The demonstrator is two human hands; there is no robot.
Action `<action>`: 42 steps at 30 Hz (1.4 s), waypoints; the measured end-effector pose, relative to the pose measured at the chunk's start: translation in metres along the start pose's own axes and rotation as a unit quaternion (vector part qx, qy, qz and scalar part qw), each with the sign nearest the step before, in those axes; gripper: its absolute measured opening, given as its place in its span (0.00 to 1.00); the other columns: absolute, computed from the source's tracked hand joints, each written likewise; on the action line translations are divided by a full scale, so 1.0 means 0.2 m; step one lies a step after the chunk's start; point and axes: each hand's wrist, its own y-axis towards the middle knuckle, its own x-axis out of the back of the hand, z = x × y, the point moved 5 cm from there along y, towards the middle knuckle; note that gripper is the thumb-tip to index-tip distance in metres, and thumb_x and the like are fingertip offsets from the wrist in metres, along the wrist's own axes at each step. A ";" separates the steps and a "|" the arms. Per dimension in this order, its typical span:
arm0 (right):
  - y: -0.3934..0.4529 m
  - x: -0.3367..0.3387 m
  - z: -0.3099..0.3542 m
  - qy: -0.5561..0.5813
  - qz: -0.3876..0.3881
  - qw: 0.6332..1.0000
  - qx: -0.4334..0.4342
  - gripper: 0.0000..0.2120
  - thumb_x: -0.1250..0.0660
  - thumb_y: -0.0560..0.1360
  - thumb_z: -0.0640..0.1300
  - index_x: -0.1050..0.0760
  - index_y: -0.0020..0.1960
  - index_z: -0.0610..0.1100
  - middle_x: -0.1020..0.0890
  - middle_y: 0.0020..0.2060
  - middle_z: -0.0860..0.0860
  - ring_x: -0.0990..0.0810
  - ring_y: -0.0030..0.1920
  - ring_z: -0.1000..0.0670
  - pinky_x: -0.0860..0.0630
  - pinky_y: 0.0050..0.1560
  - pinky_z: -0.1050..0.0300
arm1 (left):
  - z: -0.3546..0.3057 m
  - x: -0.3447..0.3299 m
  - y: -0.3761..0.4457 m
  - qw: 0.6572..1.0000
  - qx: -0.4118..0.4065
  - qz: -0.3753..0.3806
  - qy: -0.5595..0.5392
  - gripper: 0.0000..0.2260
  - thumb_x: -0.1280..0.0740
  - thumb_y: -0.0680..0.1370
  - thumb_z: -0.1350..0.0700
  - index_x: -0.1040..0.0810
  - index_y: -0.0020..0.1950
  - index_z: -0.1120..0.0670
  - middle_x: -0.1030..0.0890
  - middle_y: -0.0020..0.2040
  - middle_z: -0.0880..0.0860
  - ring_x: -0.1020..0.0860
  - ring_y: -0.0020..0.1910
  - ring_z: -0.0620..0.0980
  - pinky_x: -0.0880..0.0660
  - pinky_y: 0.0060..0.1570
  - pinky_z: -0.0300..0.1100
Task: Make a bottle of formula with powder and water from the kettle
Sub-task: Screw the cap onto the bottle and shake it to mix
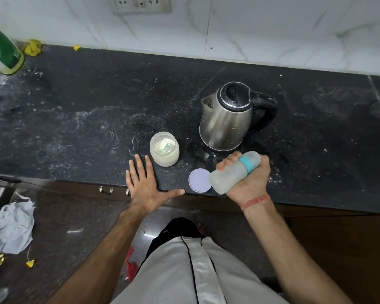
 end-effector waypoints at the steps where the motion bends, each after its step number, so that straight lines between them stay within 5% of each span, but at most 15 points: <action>1: 0.00 0.00 0.01 0.013 0.003 1.000 0.009 0.20 0.41 0.75 0.61 0.27 0.37 0.45 0.28 0.34 0.52 0.29 0.32 0.49 0.28 0.41 0.55 | 0.00 0.00 0.00 1.000 -0.001 0.000 -0.001 0.81 0.40 0.54 0.05 0.68 0.91 0.52 0.71 0.90 0.57 0.72 0.89 0.58 0.67 0.87 0.61; 42: -0.01 -0.03 -0.08 -0.043 0.012 0.999 -0.015 0.19 0.40 0.74 0.60 0.27 0.37 0.45 0.28 0.33 0.51 0.29 0.31 0.48 0.28 0.40 0.54 | 0.00 0.01 0.00 1.000 -0.009 -0.002 -0.015 0.81 0.43 0.52 0.05 0.67 0.91 0.51 0.70 0.90 0.56 0.71 0.89 0.58 0.67 0.87 0.61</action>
